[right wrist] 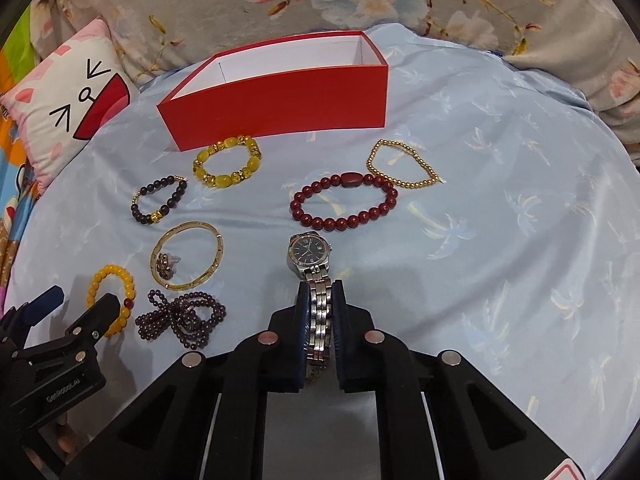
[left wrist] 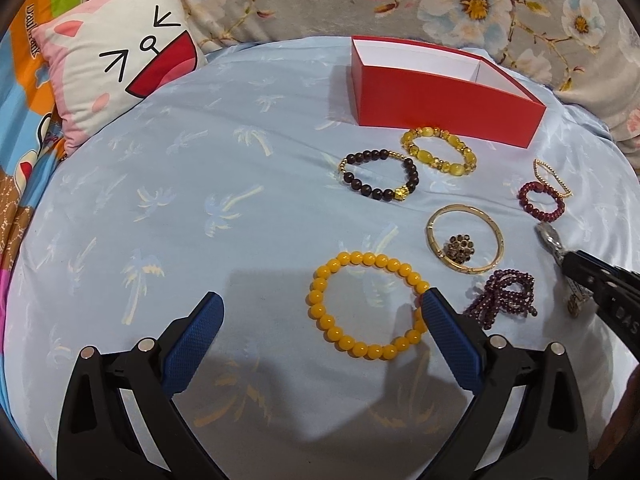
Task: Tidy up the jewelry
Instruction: 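Grasp the orange bead bracelet with the left tool while the right tool lifts the watch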
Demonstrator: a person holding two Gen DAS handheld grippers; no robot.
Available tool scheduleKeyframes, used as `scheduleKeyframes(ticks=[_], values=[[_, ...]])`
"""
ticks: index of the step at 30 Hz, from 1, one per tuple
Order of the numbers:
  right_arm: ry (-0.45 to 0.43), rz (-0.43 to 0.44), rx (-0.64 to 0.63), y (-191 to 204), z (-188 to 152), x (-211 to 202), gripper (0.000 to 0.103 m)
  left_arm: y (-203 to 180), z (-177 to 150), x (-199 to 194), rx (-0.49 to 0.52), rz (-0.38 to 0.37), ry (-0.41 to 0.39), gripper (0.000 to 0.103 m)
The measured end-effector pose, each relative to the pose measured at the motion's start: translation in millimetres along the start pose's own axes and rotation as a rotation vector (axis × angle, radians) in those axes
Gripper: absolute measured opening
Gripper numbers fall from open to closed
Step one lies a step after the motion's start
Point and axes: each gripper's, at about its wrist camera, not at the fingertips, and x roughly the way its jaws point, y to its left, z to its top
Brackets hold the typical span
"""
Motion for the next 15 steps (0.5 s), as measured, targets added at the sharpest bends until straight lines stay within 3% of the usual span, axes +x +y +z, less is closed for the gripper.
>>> scheduleKeyframes(ticks=[7, 13, 15], values=[[0.001, -0.009, 0.006, -7.4, -12.3, -8.5, 0.010, 13.6, 1.7, 4.8, -0.020, 0.021, 0.002, 0.092], [0.005, -0.002, -0.006, -4.4, -15.9, -11.8, 0.010, 7.7, 1.8, 10.2, -0.001, 0.003, 0.007, 0.080], [0.004, 0.000, -0.008, -3.5, -16.5, -12.7, 0.010, 5.8, 2.9, 10.2, 0.003, -0.001, 0.000, 0.072]])
